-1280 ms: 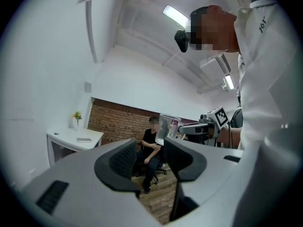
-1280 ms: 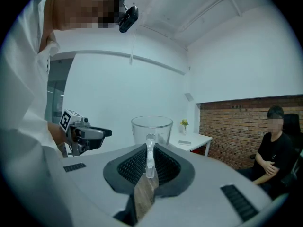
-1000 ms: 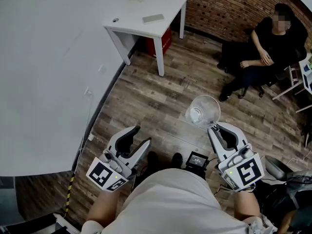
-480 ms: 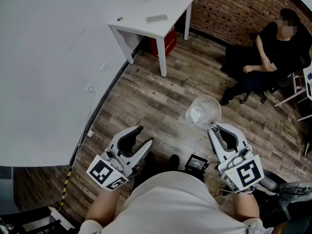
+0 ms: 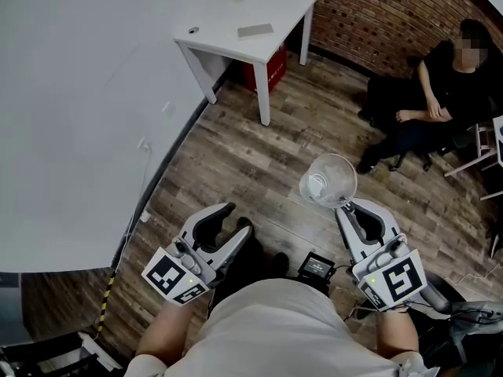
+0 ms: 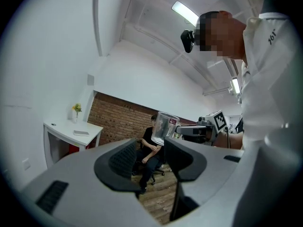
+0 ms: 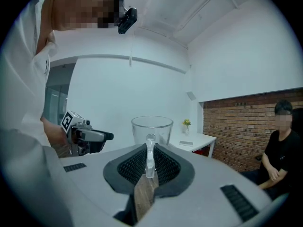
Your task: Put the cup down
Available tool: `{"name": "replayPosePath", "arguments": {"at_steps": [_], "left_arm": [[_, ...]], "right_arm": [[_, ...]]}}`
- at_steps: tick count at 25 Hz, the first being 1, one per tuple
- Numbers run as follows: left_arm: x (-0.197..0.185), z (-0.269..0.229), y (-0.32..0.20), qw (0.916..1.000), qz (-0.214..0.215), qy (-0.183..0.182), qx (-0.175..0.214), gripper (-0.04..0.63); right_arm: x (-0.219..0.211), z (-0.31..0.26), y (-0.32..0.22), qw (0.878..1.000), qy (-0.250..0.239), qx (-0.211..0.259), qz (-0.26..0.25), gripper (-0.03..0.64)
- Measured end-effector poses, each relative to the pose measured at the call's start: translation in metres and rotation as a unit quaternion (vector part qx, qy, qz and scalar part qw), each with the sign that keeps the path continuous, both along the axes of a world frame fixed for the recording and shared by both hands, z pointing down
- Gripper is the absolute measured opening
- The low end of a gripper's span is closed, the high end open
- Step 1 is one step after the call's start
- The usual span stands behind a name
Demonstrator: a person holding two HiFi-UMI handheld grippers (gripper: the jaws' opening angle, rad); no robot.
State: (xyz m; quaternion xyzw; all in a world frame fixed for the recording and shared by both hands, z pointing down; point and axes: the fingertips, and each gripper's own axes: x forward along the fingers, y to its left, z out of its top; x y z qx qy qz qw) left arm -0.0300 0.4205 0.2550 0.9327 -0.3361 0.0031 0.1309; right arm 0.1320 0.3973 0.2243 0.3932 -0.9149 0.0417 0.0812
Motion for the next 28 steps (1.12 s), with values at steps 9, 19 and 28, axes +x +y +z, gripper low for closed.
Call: {"name": "replayPosePath", "arguments": {"at_steps": [9,19,28], "left_arm": [[-0.022,0.01,-0.102,0.9992,0.039,0.001,-0.005,0.175],[-0.055,0.011,-0.206,0.9967,0.081,-0.005,-0.012,0.175],[-0.037,0.021,-0.273,0.996,0.086,-0.013,-0.018,0.175]], "right_arm": [[-0.031,0.004,-0.09,1.0,0.0,-0.002,0.023,0.041],[-0.07,0.003,-0.195,0.999,0.001,-0.005,0.05,0.041],[-0.06,0.01,-0.275,0.999,0.006,-0.011,0.033,0.041]]}}
